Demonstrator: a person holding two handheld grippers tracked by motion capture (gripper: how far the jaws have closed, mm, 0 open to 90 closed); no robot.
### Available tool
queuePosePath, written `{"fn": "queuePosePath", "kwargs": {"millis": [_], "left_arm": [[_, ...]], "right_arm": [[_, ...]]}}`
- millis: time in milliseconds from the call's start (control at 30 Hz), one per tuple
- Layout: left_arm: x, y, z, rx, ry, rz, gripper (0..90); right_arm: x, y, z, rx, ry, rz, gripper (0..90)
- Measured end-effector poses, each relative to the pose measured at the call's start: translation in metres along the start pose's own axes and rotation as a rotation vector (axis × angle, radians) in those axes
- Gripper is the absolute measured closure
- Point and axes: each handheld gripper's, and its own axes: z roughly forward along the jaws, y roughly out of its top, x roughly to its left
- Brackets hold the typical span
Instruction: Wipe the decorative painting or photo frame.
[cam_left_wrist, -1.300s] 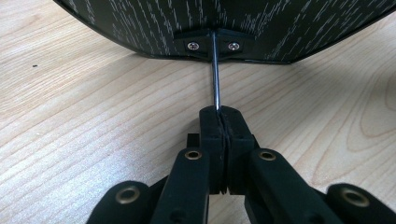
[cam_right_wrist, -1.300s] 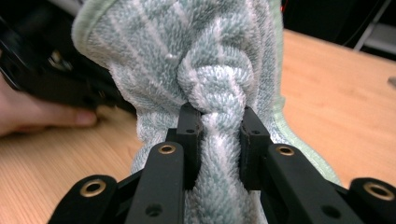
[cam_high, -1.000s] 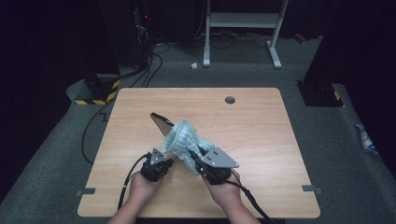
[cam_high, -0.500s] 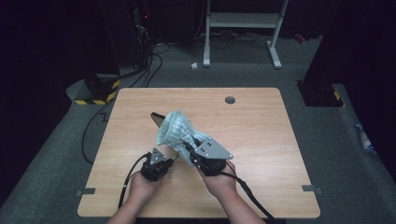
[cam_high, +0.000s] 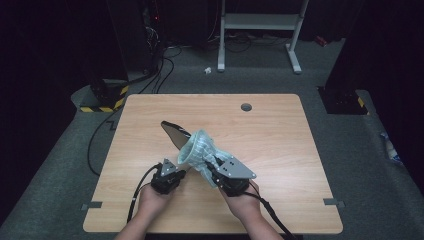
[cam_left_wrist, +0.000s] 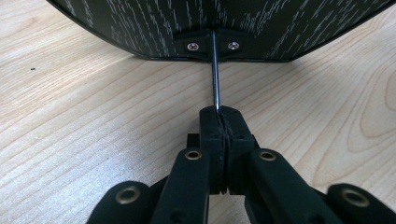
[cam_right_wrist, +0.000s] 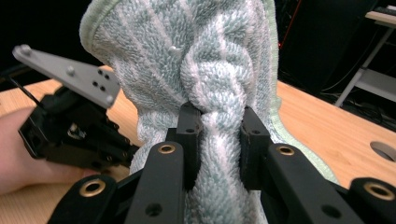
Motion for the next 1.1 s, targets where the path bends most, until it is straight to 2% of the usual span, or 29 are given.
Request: {"fn": "queuePosePath", "kwargs": {"millis": [67,100,167,267,367,500,633,700,833,967,1100], "left_arm": [[0.002,0.000,-0.001,0.010,-0.001,0.011,88.3],[0.001,0.000,0.000,-0.001,0.002,-0.002,88.3],[0.001,0.000,0.000,0.003,0.007,0.010,88.2],[0.001,0.000,0.000,0.001,0.007,0.002,88.0],[0.000,0.000,0.000,0.001,0.007,0.003,88.0],[0.000,0.000,0.000,0.002,0.009,0.003,88.0],[0.001,0.000,0.000,0.003,0.006,0.001,88.1],[0.000,0.000,0.000,0.003,0.006,-0.001,88.1],[0.000,0.000,0.000,0.001,0.012,-0.002,88.1],[-0.001,0.000,0.000,0.001,0.011,-0.001,88.1],[-0.003,0.000,0.000,0.008,0.026,0.028,88.3]], "right_arm": [[-0.001,-0.008,-0.001,0.010,0.003,0.009,74.7],[-0.001,-0.012,-0.002,0.019,0.004,0.011,74.7],[-0.002,-0.020,-0.002,0.035,0.004,0.017,74.7],[-0.003,-0.037,0.000,0.069,0.002,0.044,74.7],[-0.003,-0.055,0.006,0.106,-0.006,0.060,74.7],[-0.005,-0.076,0.018,0.191,-0.004,0.084,74.7],[-0.004,-0.085,0.026,0.228,0.005,0.094,74.9],[-0.004,-0.082,0.025,0.220,0.001,0.102,74.9],[-0.003,-0.066,0.012,0.161,-0.004,0.100,74.9],[-0.002,-0.041,-0.001,0.092,-0.006,0.072,74.8],[-0.001,-0.011,-0.007,0.026,-0.009,0.041,74.8]]}}
